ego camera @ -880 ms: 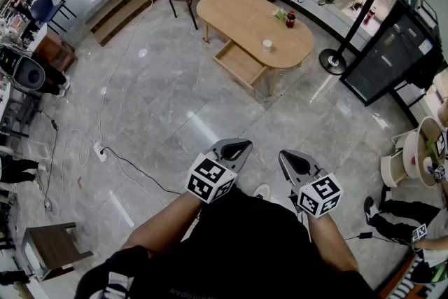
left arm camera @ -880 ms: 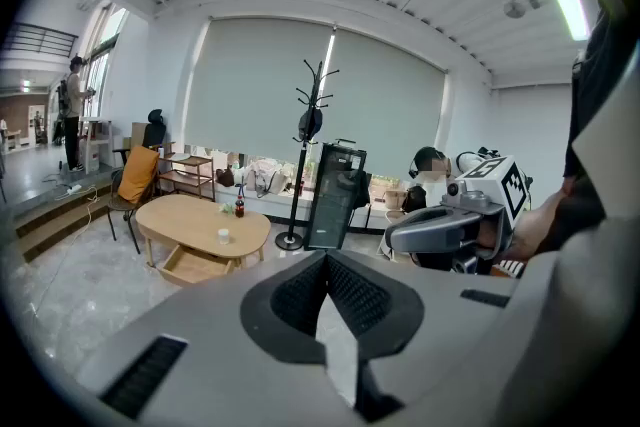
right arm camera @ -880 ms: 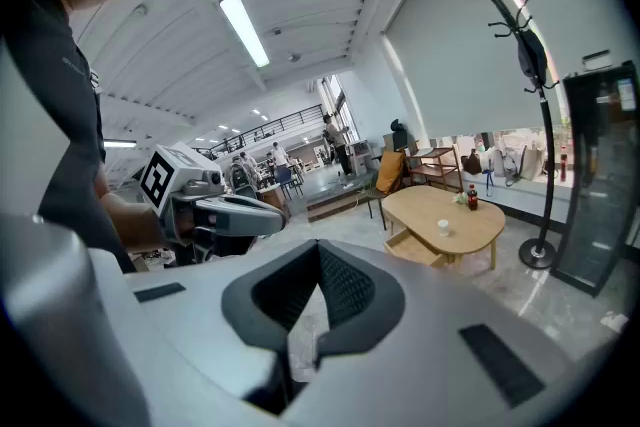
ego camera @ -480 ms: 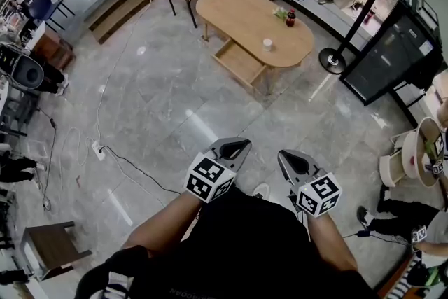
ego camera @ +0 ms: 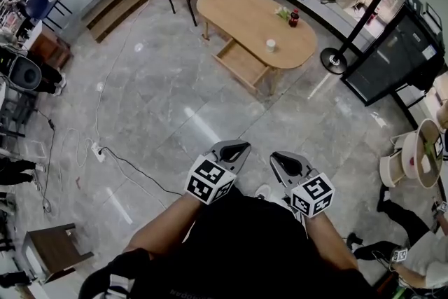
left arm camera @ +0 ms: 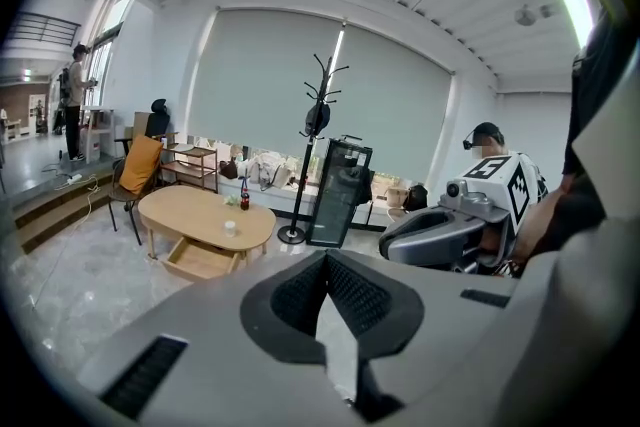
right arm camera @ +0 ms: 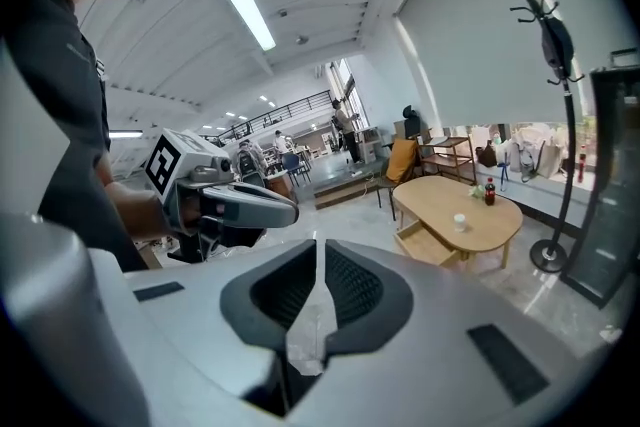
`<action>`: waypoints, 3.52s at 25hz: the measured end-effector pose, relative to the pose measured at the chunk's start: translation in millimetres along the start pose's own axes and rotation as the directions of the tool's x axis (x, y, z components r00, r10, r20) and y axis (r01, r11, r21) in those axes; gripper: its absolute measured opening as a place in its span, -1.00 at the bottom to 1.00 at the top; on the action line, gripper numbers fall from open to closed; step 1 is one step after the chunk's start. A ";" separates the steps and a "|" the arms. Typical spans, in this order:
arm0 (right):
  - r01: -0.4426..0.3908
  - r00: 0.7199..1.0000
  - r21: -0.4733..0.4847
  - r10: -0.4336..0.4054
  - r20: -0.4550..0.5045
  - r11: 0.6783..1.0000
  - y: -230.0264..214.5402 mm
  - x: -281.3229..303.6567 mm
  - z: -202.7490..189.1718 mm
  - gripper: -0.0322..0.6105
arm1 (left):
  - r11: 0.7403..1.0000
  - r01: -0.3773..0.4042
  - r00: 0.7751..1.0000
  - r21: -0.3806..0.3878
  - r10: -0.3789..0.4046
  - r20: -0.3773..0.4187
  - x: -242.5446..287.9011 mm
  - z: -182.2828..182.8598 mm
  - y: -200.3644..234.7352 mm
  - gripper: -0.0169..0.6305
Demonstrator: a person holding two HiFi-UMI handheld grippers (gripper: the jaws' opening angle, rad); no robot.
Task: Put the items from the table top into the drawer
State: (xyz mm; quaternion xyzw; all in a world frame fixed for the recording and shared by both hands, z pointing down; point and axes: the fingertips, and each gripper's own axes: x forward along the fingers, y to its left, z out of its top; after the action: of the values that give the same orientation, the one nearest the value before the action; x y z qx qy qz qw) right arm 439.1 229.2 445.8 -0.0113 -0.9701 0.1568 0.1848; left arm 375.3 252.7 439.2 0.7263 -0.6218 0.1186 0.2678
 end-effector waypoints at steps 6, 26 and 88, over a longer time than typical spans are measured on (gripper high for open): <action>-0.008 0.998 -0.028 0.006 -0.066 1.000 7.1 62.0 22.0 -0.89 | 1.000 0.028 1.000 -0.005 -0.029 -0.005 -11.1 8.1 55.3 -0.94; 0.069 0.996 0.021 -0.068 -0.062 0.997 -11.1 230.9 99.7 -0.89 | 0.999 0.048 0.999 -0.005 -0.047 0.017 -31.7 52.4 256.5 -0.94; 0.738 0.675 0.299 -0.672 -0.305 0.605 -462.3 454.6 145.4 -0.89 | 0.725 0.617 0.757 0.306 -0.441 -0.482 352.7 245.8 584.4 -0.94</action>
State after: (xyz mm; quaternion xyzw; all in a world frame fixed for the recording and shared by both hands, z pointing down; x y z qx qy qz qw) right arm -20.3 -217.6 621.6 0.3982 -0.8232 0.2634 0.3074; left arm -159.3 -224.0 554.9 0.8799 -0.2752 0.3117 0.2301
